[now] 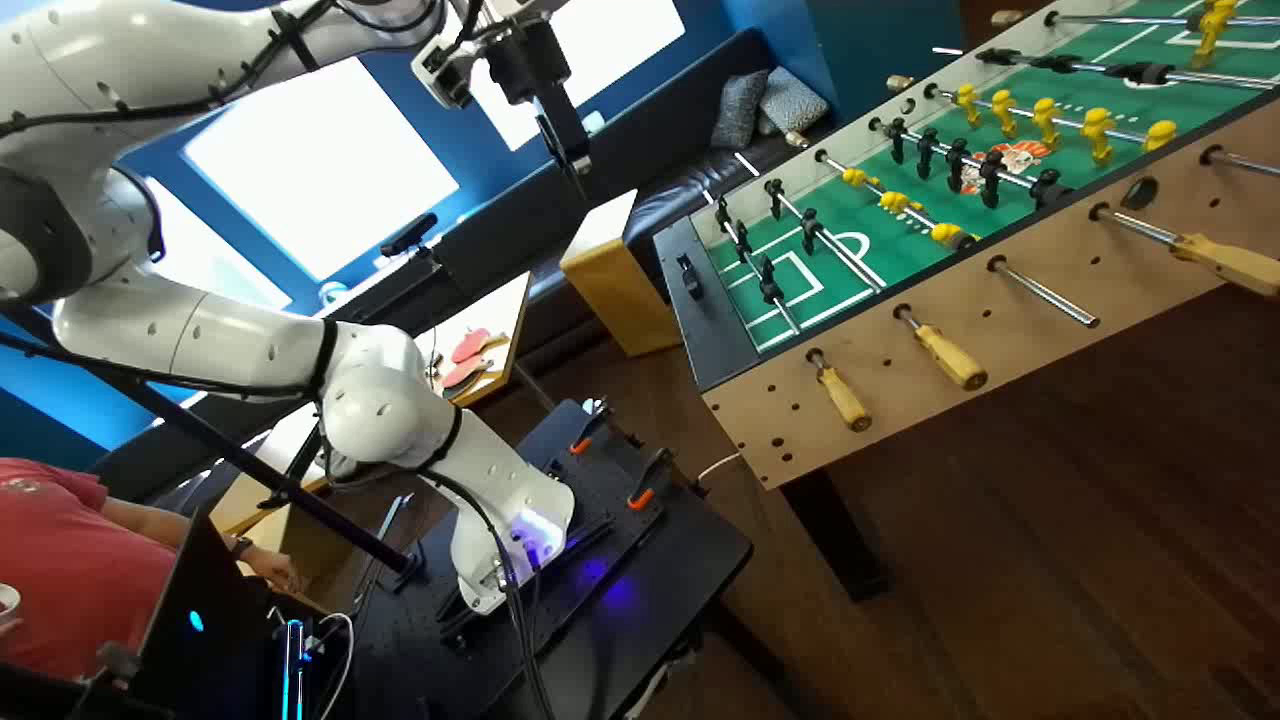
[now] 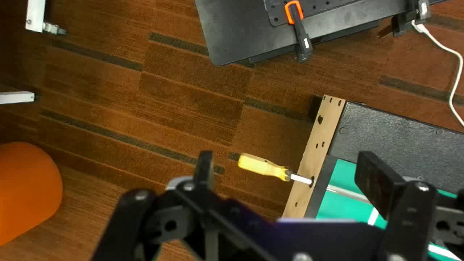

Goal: Push the first Foosball rod to the right

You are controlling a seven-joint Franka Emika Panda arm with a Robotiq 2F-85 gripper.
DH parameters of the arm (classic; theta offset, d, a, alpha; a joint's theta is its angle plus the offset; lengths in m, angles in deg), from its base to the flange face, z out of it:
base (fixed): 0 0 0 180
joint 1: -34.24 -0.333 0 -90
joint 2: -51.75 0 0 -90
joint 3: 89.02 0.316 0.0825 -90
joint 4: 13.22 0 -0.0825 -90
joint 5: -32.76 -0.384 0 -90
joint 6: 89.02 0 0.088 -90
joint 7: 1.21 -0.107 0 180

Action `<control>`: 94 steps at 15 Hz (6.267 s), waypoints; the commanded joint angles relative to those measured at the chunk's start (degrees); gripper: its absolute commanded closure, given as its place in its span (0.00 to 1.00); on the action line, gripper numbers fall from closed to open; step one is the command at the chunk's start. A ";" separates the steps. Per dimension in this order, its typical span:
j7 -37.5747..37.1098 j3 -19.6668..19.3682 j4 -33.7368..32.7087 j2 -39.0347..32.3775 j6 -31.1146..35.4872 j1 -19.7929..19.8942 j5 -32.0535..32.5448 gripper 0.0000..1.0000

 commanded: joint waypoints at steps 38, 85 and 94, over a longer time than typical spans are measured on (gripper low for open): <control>-36.70 10.56 -5.35 -38.65 45.49 -16.87 -14.97 0.00; -28.95 3.20 -24.52 -68.29 55.40 -19.81 -17.94 0.95; -29.57 1.12 -16.77 -63.24 57.59 -19.52 -17.72 0.93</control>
